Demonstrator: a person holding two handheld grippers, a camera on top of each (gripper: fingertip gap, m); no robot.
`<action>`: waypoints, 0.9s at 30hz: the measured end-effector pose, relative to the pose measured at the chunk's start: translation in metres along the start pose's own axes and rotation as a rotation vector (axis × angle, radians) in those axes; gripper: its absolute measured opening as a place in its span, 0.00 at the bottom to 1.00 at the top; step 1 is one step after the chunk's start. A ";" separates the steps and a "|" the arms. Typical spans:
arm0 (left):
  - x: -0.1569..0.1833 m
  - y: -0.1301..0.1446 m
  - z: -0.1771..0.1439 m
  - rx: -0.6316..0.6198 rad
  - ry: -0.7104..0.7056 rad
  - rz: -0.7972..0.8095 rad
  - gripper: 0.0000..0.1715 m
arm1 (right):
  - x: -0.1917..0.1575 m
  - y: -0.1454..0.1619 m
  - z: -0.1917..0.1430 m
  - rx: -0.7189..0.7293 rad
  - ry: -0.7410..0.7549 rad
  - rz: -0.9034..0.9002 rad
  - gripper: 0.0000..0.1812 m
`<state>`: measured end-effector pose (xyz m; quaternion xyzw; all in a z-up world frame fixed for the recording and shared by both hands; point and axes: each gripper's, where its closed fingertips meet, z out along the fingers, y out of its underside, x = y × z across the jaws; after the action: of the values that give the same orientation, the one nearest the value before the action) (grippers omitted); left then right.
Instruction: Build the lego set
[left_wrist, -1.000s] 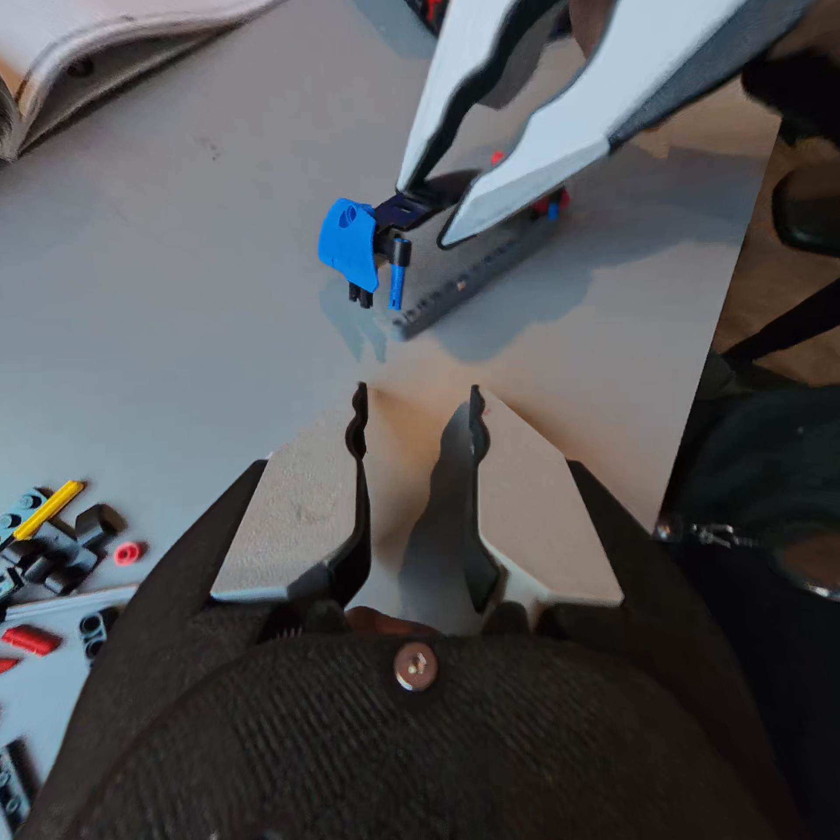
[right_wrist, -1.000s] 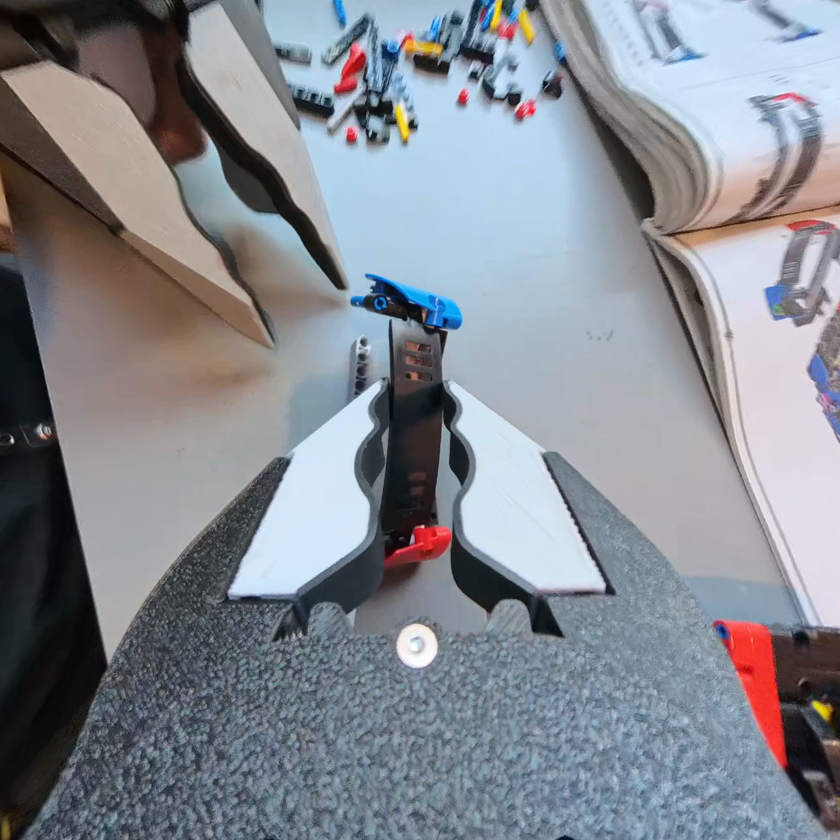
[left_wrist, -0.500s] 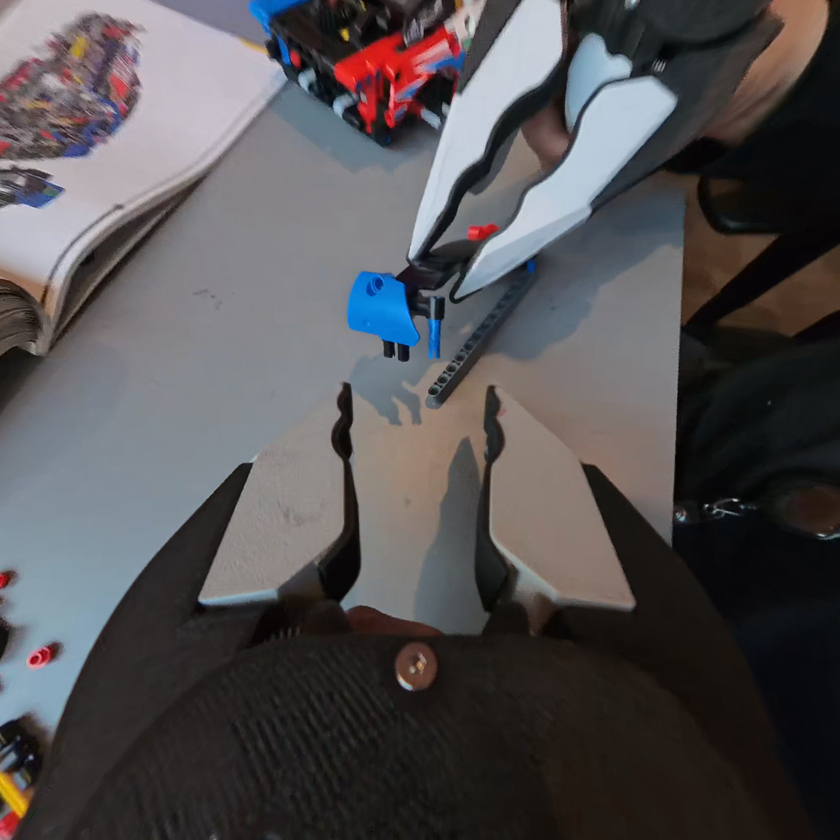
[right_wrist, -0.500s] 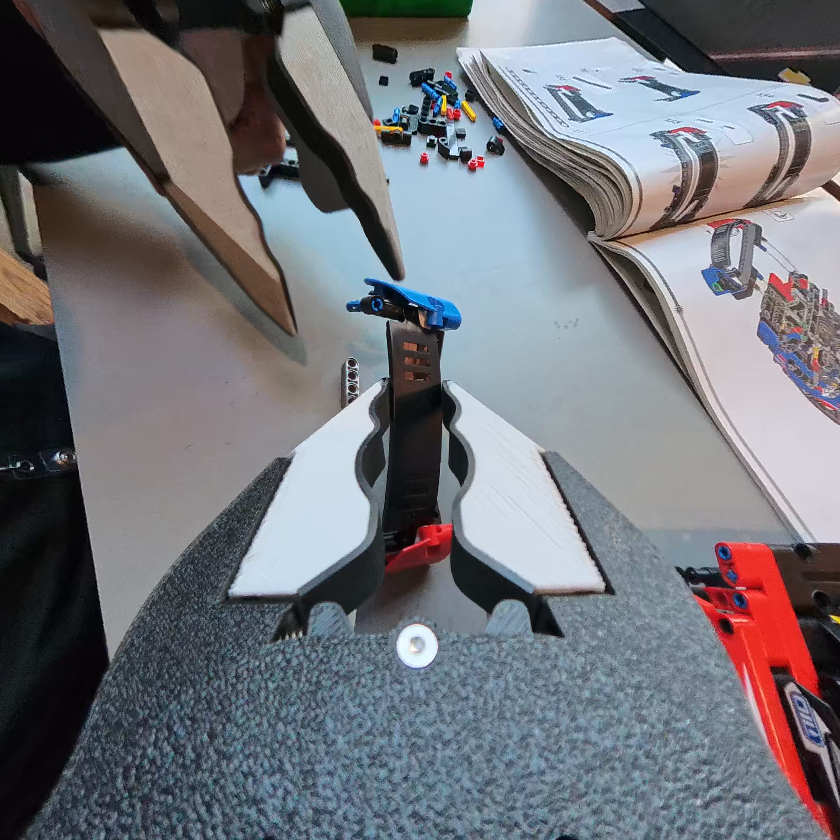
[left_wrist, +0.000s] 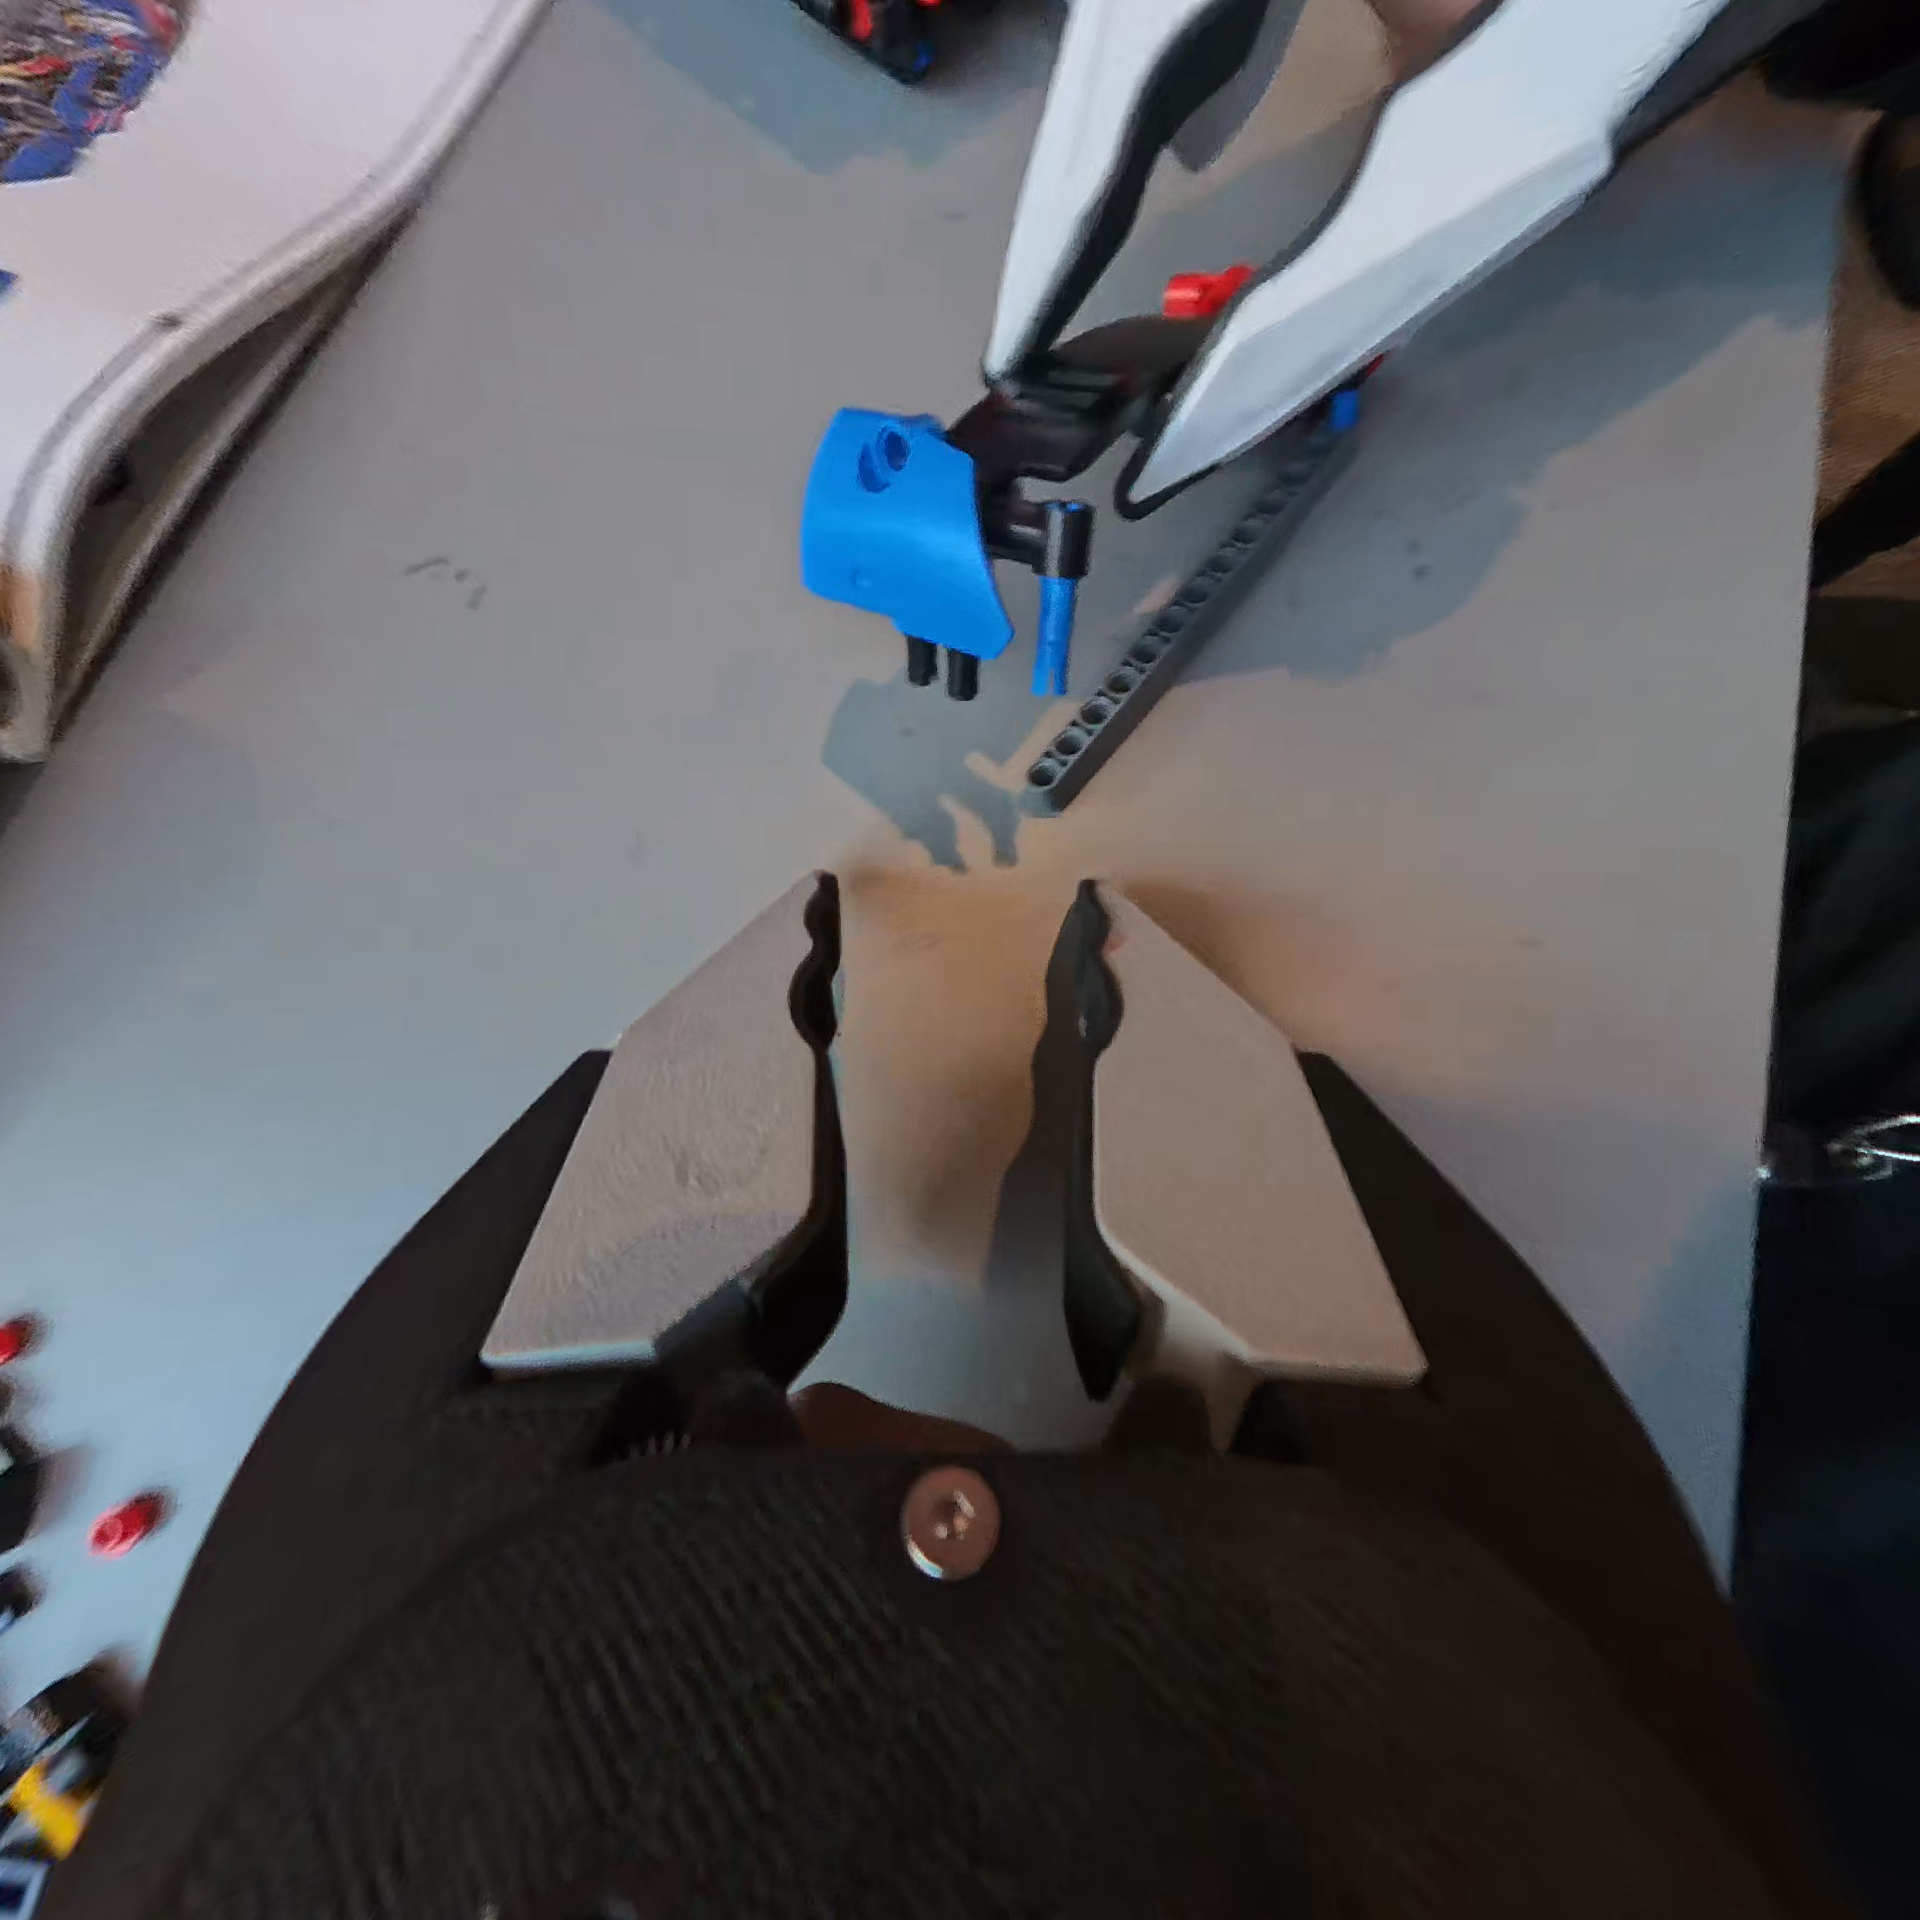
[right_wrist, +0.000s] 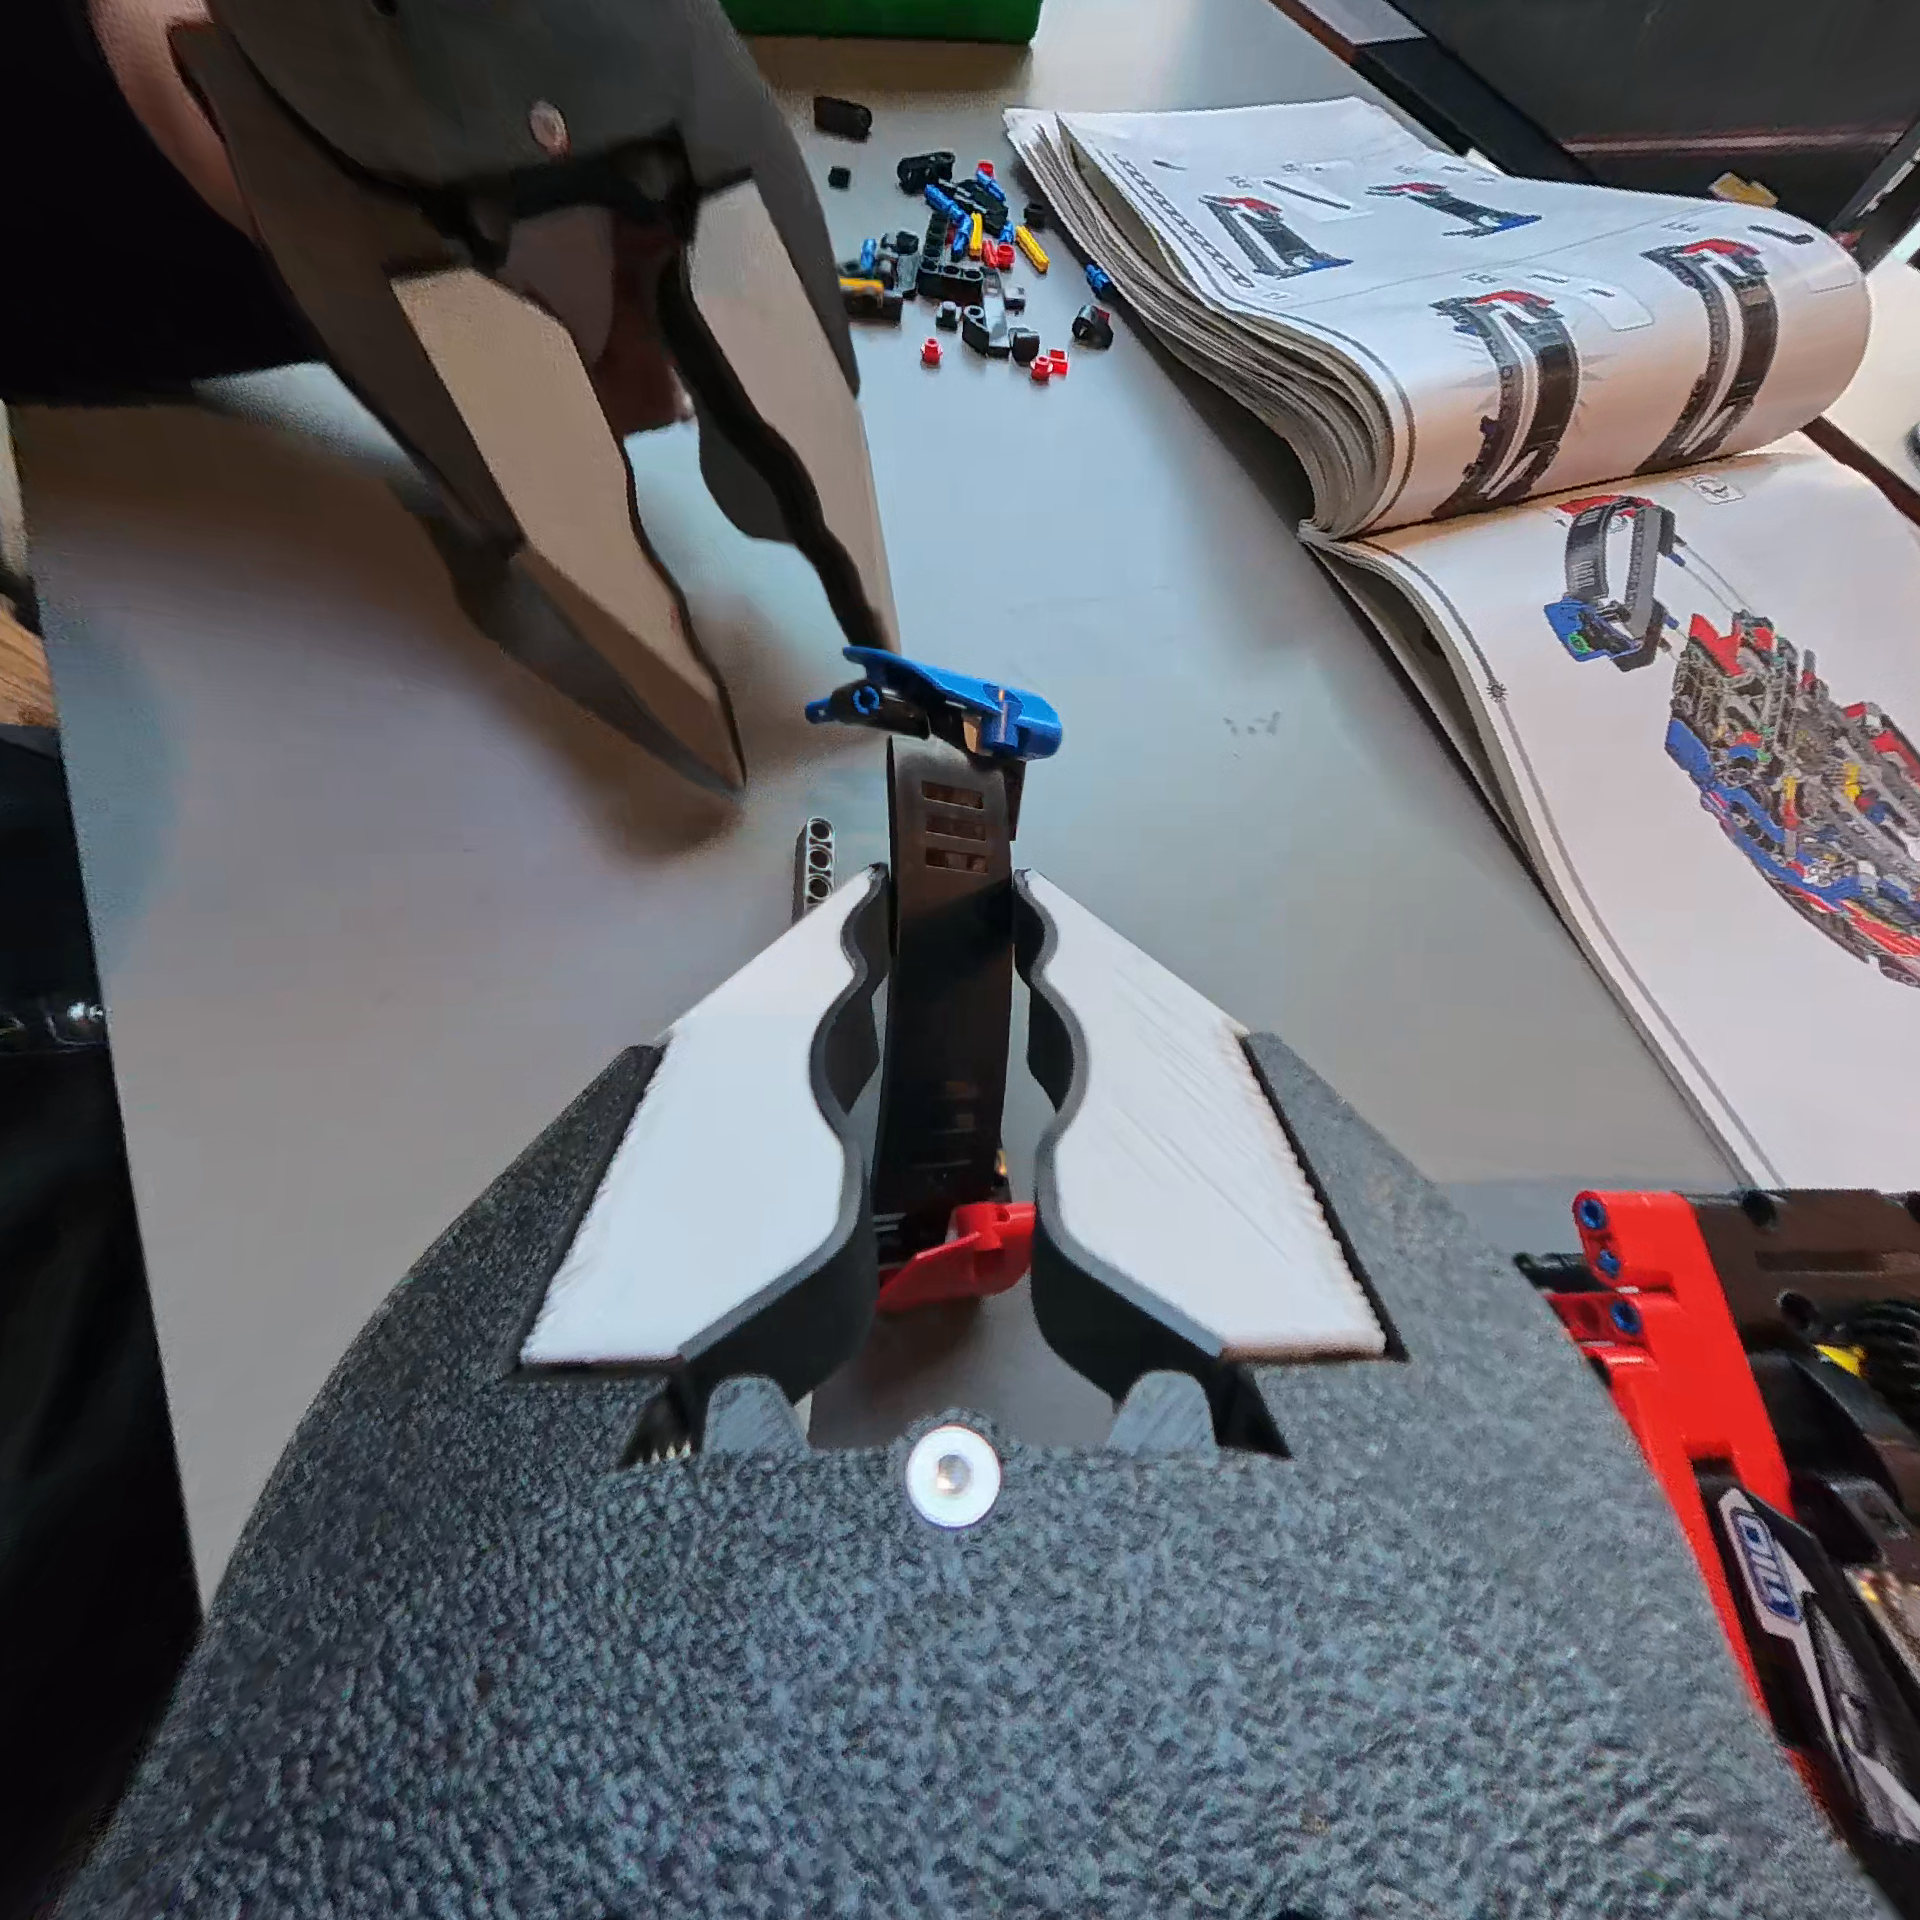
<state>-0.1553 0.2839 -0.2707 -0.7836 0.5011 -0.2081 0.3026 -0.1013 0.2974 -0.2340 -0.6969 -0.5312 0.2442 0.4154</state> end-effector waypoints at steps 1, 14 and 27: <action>-0.003 -0.005 -0.006 0.037 -0.010 -0.012 0.22 | 0.000 0.001 0.000 -0.010 0.010 -0.019 0.13; -0.006 -0.027 -0.001 0.062 0.036 0.035 0.19 | -0.002 -0.001 0.005 -0.012 0.021 -0.049 0.13; -0.017 -0.032 -0.008 0.034 0.063 0.067 0.21 | 0.004 0.005 0.004 -0.050 0.074 -0.102 0.13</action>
<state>-0.1461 0.3069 -0.2438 -0.7541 0.5328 -0.2310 0.3067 -0.1011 0.3020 -0.2398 -0.6876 -0.5563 0.1834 0.4290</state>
